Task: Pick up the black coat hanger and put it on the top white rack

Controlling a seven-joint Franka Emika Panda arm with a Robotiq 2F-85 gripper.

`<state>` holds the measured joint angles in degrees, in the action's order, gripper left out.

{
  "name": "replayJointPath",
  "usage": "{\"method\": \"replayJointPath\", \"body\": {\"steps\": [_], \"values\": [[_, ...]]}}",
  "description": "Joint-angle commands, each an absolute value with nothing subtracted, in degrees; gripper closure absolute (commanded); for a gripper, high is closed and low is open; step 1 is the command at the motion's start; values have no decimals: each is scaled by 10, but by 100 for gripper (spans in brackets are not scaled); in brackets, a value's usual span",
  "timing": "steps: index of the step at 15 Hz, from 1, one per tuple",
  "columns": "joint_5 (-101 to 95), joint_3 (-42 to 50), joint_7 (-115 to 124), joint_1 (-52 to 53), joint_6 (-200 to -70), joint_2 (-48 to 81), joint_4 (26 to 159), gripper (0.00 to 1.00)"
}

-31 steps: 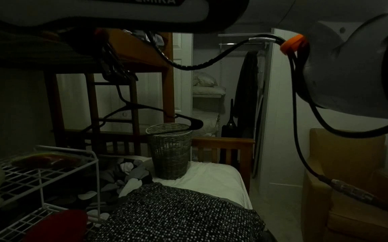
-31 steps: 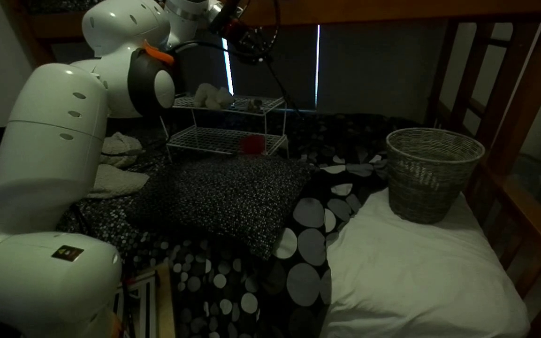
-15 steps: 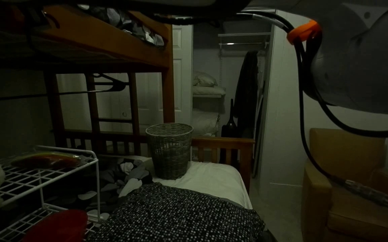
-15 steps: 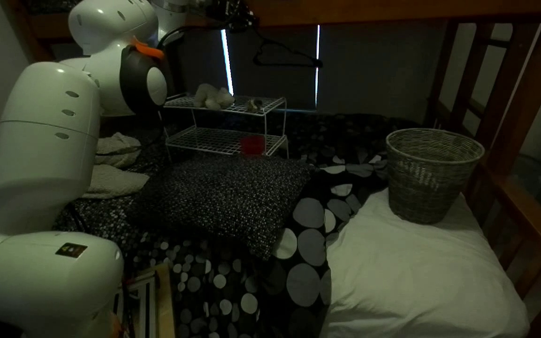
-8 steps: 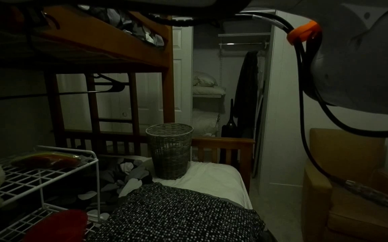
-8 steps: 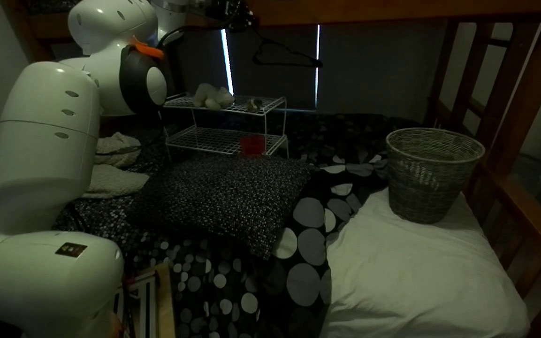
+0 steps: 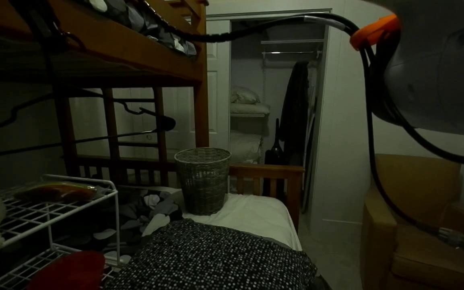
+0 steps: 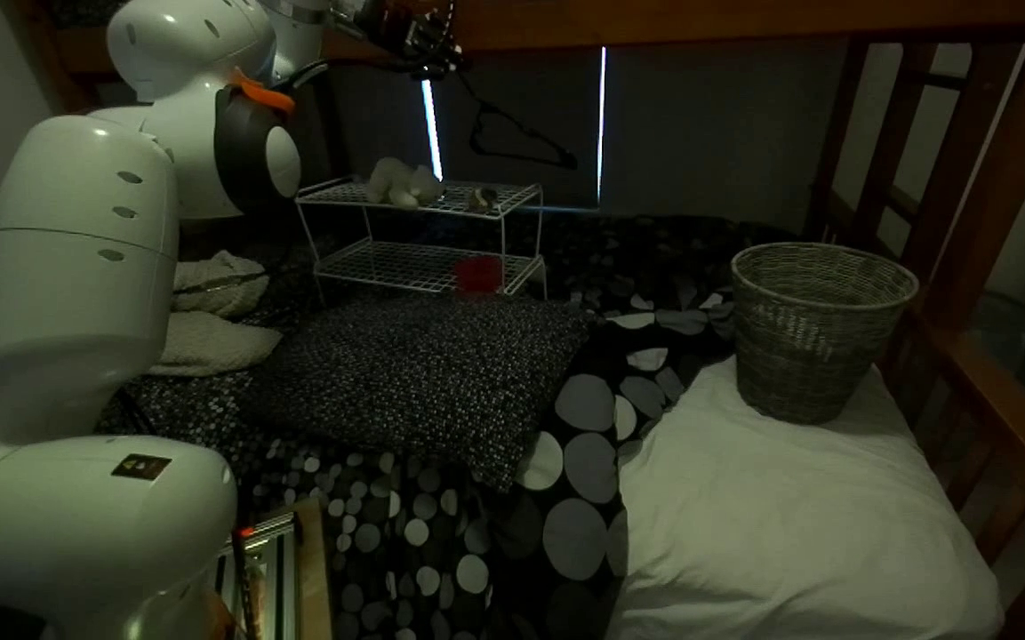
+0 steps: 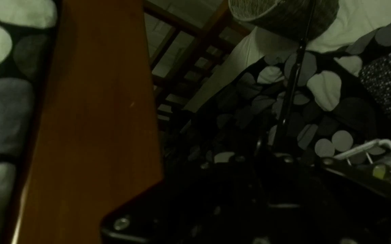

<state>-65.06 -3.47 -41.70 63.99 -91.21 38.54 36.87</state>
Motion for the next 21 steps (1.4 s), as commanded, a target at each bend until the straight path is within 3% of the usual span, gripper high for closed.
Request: {"method": "replayJointPath", "body": {"steps": [1, 5, 10, 11, 17, 21], "values": [[-640, -58, -408, 636, -988, 378, 393, 99], [-641, -69, -406, 631, -1060, 378, 411, 99], [-660, -54, -363, 658, -988, 376, 425, 99], [-651, -61, -381, 648, -1000, 387, 404, 94], [-680, -39, -313, 666, -980, 378, 417, 99], [-720, -12, -216, 701, -895, 369, 421, 99]]}}
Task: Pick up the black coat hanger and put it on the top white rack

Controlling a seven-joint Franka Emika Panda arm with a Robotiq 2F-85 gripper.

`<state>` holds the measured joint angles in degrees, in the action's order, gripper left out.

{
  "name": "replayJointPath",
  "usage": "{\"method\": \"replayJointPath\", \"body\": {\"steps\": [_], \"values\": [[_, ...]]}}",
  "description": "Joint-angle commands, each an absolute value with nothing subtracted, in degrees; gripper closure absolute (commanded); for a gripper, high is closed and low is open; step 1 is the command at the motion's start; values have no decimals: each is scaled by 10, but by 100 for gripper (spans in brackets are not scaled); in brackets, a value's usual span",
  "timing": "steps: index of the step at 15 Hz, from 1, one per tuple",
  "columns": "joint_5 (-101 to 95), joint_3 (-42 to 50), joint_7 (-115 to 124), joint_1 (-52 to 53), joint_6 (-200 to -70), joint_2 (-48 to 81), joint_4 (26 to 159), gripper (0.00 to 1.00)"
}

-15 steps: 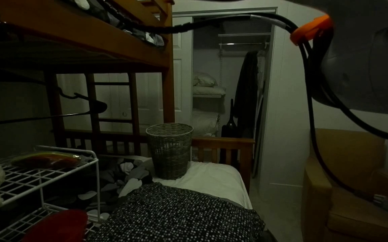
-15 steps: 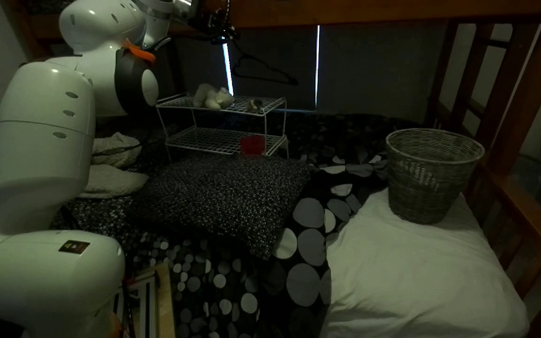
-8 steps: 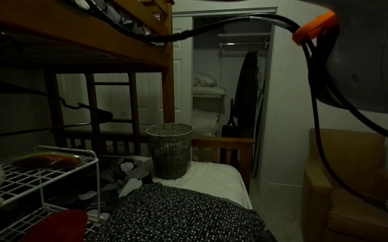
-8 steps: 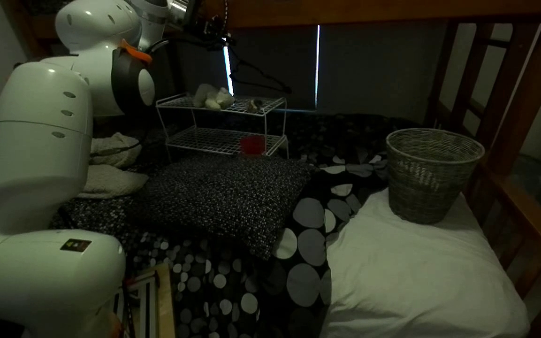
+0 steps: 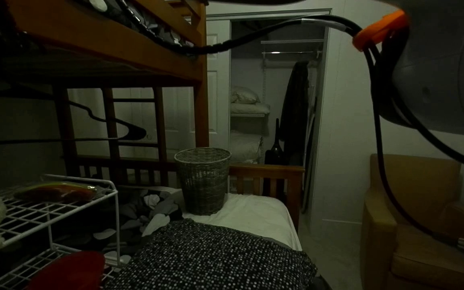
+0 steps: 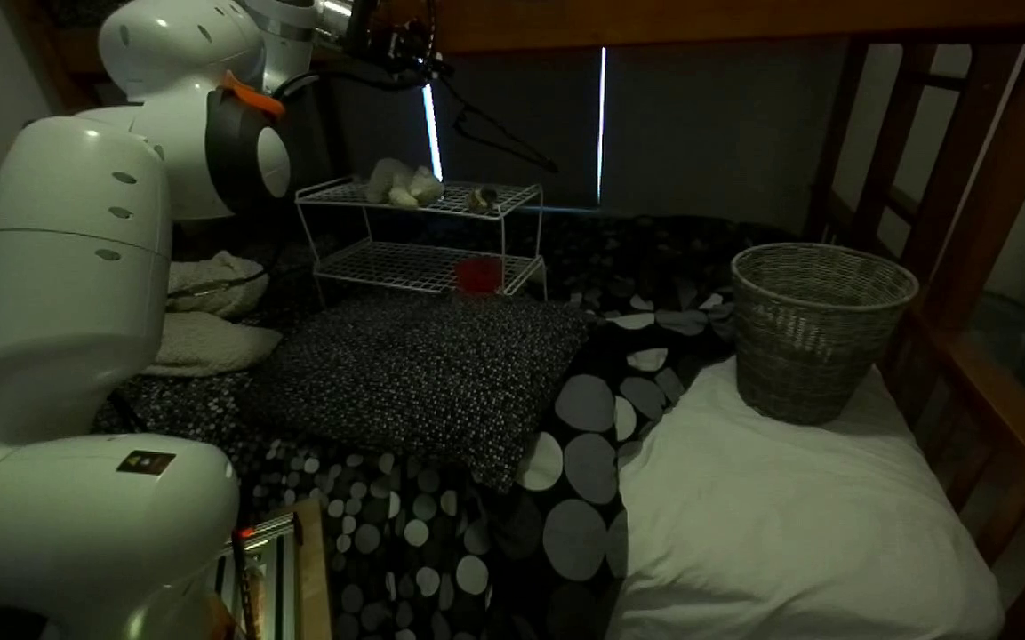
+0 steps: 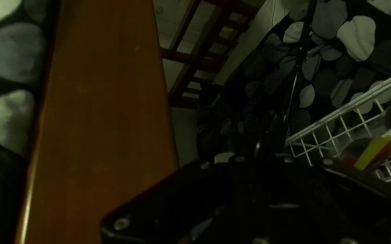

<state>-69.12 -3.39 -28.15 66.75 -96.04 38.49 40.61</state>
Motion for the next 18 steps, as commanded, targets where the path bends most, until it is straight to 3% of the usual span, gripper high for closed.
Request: {"method": "replayJointPath", "body": {"steps": [1, 5, 17, 18], "values": [[-729, -8, -193, 712, -869, 366, 424, 99], [-714, -17, -117, 762, -715, 348, 428, 99], [-694, -49, -226, 701, -890, 367, 494, 99], [-689, -52, -236, 696, -906, 371, 490, 69]]}}
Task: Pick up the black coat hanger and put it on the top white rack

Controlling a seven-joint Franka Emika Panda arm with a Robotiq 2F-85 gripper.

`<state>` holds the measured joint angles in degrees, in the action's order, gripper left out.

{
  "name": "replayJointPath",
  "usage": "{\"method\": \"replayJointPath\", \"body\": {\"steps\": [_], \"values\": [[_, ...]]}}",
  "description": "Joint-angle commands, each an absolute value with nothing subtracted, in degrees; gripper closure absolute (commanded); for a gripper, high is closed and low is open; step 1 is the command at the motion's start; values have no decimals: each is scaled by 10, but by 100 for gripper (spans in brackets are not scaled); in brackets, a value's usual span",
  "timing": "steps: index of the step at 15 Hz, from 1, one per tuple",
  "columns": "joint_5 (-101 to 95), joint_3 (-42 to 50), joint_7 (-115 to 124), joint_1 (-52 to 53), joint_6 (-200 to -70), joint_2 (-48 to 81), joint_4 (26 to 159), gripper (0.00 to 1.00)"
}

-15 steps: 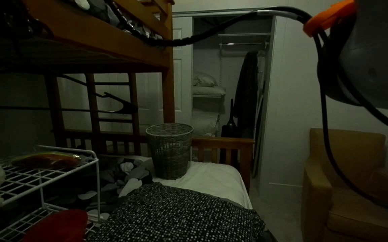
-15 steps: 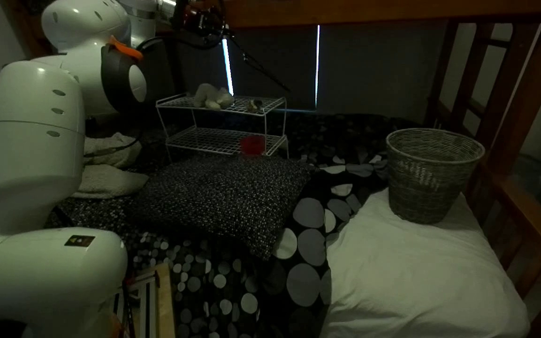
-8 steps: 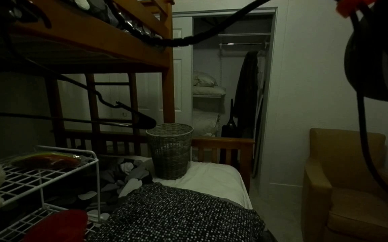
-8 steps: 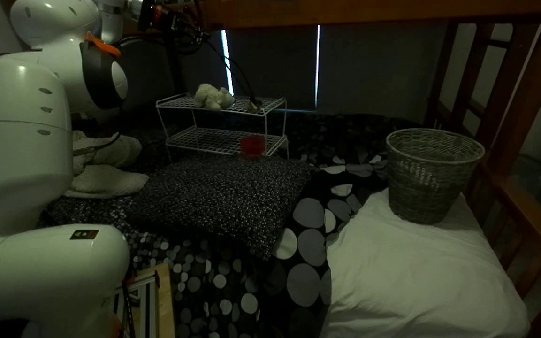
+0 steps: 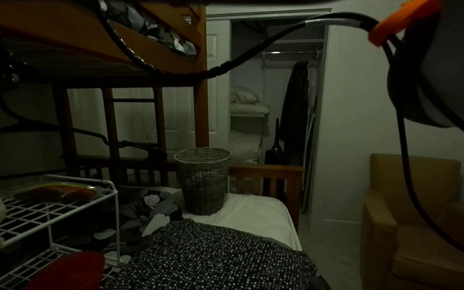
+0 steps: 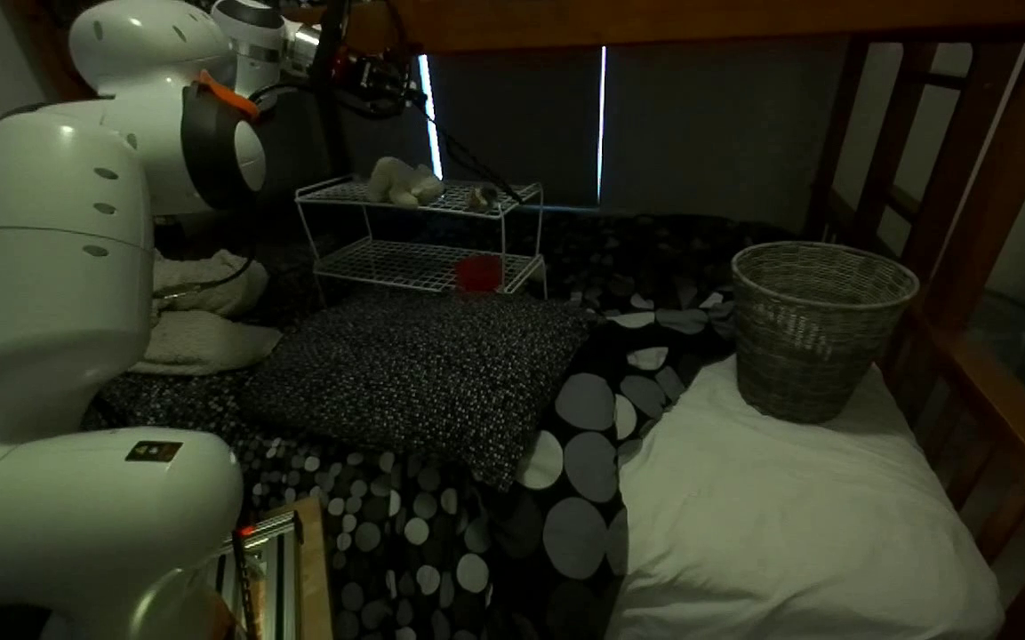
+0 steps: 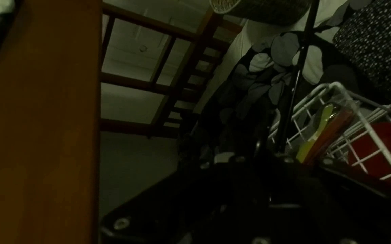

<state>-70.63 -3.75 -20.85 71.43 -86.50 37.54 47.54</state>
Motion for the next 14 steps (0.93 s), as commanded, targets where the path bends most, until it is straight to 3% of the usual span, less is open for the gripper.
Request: {"method": "replayJointPath", "body": {"steps": [1, 10, 14], "values": [[-685, -55, -243, 689, -928, 371, 495, 67], [-629, -107, -329, 661, -1071, 341, 522, 1], [-585, -138, -350, 654, -1078, 297, 555, 0]]}}
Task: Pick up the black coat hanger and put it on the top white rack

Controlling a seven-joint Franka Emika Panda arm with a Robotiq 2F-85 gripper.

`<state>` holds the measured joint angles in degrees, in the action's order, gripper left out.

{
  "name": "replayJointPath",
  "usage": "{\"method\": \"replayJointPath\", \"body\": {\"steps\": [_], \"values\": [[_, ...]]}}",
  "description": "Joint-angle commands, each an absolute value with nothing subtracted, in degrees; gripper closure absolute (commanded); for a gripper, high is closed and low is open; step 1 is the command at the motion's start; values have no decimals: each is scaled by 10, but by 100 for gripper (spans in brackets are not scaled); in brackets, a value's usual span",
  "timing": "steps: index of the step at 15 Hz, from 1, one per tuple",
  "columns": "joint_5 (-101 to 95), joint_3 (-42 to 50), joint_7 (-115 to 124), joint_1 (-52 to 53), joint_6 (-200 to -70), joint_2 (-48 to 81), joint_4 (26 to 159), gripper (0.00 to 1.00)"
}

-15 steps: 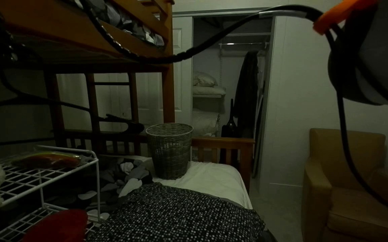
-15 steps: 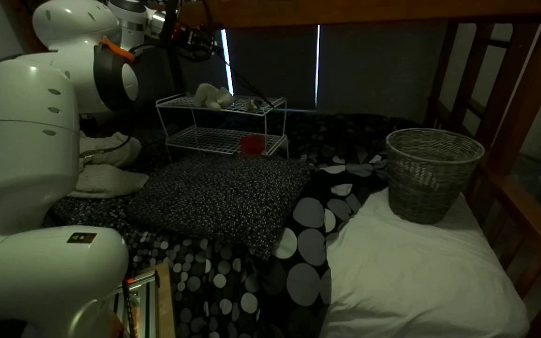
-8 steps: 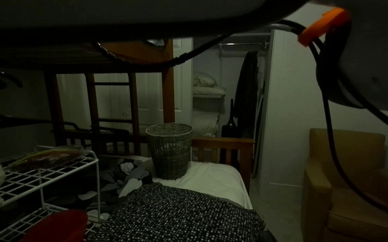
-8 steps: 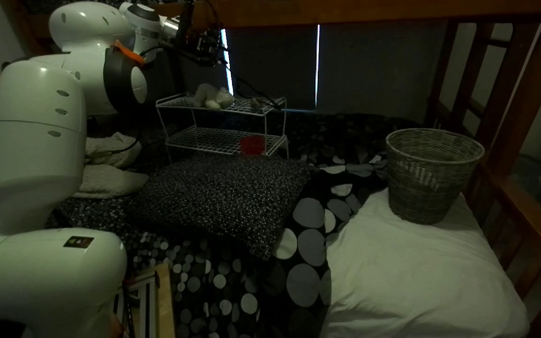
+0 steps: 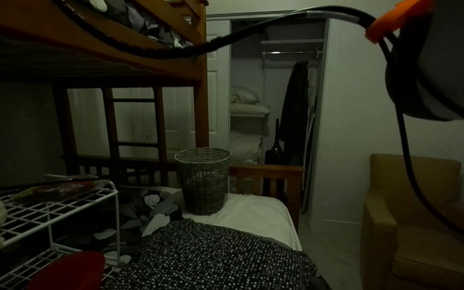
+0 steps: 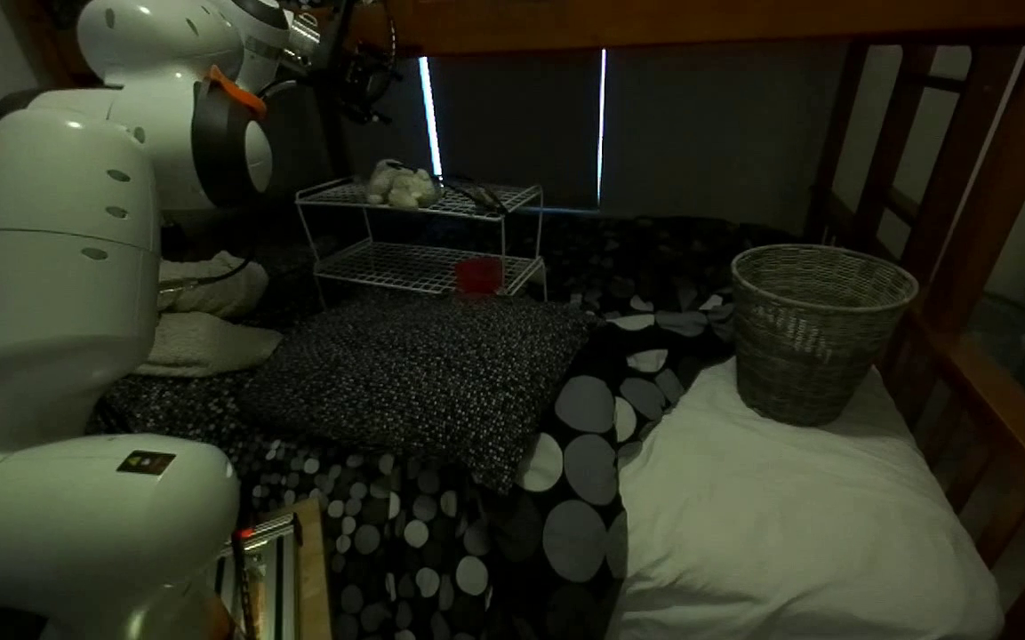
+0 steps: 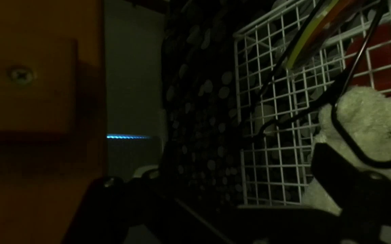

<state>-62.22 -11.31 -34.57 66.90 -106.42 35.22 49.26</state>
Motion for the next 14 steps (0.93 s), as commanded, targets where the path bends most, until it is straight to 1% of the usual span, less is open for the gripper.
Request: {"method": "replayJointPath", "body": {"steps": [1, 5, 8, 12, 14], "values": [[-575, -144, -342, 652, -1073, 289, 558, 0], [-538, -162, -329, 639, -1095, 254, 586, 0], [-490, -178, -345, 636, -1042, 218, 625, 0], [-454, -185, -289, 641, -988, 145, 712, 0], [-463, -188, -268, 637, -1027, 101, 766, 0]]}}
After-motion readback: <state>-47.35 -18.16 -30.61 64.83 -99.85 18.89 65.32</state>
